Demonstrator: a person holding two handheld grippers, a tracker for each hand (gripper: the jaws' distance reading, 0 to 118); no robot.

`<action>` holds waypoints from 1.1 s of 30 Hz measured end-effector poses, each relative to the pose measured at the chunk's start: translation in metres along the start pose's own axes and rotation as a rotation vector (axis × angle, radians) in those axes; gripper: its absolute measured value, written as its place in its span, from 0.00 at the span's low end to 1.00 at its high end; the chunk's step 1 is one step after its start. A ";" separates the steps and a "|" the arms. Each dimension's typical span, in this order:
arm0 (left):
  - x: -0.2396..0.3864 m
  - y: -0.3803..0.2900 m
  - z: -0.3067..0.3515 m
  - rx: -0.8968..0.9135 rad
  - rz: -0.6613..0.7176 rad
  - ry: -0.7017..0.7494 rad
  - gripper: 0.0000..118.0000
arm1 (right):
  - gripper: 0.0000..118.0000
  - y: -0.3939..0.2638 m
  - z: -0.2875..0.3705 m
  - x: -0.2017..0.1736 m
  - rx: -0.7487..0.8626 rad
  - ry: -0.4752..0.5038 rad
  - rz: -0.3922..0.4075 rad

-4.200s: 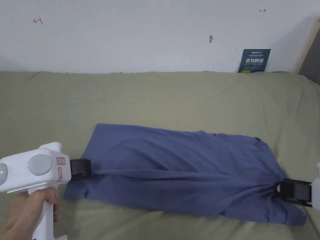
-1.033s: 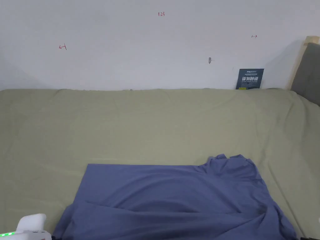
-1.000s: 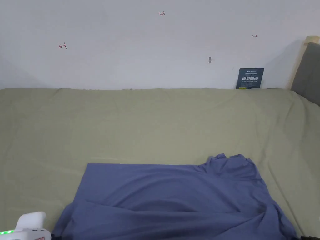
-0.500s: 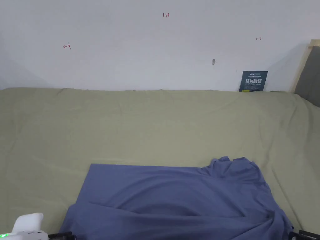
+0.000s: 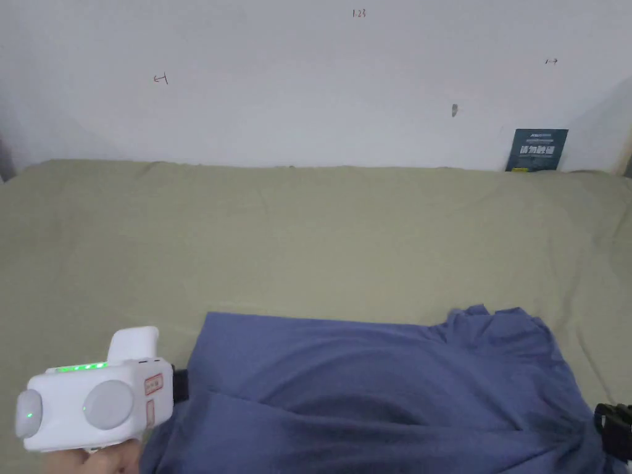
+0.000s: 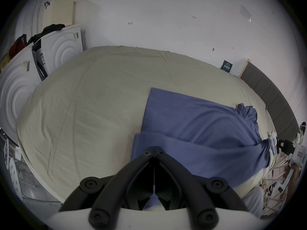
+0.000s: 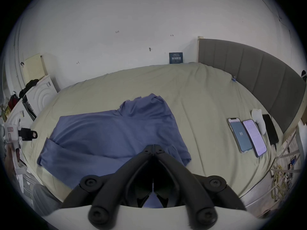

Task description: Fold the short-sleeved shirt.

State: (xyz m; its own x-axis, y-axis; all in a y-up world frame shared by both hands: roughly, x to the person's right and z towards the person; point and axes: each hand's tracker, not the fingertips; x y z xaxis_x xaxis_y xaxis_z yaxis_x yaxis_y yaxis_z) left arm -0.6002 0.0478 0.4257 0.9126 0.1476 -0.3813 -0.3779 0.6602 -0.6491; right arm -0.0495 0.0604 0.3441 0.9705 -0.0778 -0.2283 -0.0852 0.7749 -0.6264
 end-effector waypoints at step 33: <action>0.030 0.108 -0.189 -0.192 -0.176 0.056 0.00 | 0.00 0.064 -0.114 0.044 -0.119 -0.091 0.069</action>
State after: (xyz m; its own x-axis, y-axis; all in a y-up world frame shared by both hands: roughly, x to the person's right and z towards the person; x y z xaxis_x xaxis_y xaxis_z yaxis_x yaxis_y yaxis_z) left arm -0.6433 -0.0158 0.2201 0.9590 -0.0016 -0.2833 -0.2413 0.5195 -0.8197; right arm -0.0376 0.0352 0.2087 0.9774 0.0340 -0.2087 -0.1729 0.6964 -0.6965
